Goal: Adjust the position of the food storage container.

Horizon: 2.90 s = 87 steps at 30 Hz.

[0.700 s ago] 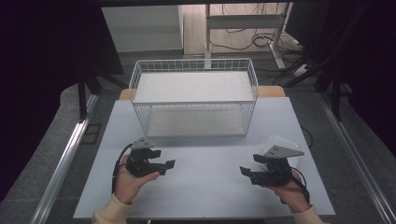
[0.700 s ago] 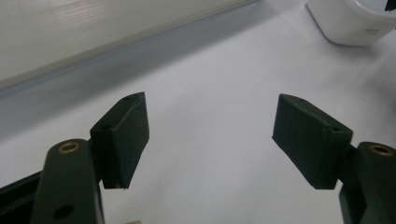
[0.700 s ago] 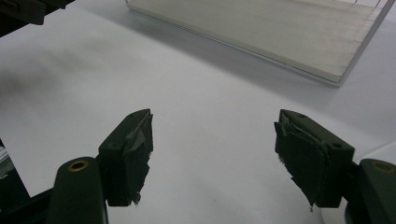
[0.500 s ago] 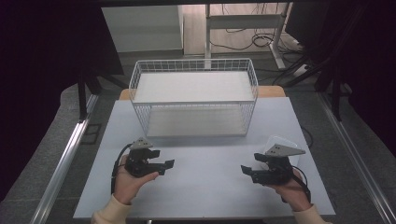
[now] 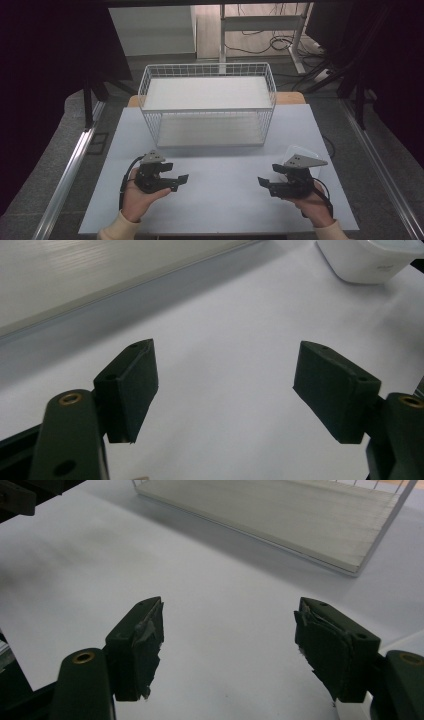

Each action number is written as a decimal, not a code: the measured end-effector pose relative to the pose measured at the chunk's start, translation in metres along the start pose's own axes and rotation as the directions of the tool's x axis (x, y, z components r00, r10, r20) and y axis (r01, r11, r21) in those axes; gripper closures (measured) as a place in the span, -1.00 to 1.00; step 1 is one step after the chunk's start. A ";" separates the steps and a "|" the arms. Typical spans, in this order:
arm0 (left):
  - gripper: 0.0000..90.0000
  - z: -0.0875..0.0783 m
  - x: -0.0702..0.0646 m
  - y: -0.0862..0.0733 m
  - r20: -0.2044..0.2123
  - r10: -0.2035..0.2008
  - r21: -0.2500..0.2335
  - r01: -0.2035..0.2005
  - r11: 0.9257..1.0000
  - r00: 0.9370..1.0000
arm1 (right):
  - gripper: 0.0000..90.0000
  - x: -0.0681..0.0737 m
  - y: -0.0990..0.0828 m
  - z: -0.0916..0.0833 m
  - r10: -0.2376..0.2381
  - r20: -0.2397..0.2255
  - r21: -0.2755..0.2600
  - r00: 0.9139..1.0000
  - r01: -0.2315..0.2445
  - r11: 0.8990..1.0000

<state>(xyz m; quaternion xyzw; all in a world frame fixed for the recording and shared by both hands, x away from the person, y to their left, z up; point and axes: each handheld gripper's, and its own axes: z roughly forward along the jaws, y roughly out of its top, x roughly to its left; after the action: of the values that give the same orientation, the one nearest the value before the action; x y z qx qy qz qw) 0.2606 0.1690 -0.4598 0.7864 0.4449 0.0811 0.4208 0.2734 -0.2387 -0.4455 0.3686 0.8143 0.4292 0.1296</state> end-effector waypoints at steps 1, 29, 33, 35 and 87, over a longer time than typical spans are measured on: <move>-0.44 0.000 0.001 0.000 -0.001 -0.002 -0.002 0.002 1.000 1.000 | -0.37 0.000 0.001 0.000 -0.005 -0.001 0.003 1.000 0.005 1.000; -0.44 -0.005 0.006 -0.001 -0.015 -0.031 -0.021 0.030 0.999 0.999 | -0.23 -0.027 0.028 -0.022 0.006 0.046 -0.001 0.999 -0.006 1.000; -0.45 -0.005 0.007 -0.001 -0.016 -0.035 -0.016 0.034 0.999 0.999 | -0.19 -0.041 0.032 -0.030 0.014 0.070 0.005 0.997 -0.014 1.000; -0.45 -0.005 0.007 -0.001 -0.015 -0.036 -0.014 0.036 0.999 0.999 | -0.19 -0.045 0.033 -0.031 0.025 0.071 0.002 0.997 -0.026 1.000; -0.45 -0.005 0.010 0.002 -0.008 -0.031 0.000 0.031 1.000 0.999 | 0.99 -0.187 -0.028 -0.049 0.262 0.396 0.162 0.880 -0.348 0.923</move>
<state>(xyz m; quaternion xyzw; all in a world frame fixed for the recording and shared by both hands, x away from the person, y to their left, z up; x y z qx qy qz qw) 0.2655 0.1786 -0.4577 0.7791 0.4587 0.0776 0.4202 0.3636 -0.4112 -0.4577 0.5791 0.7506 0.2712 0.1665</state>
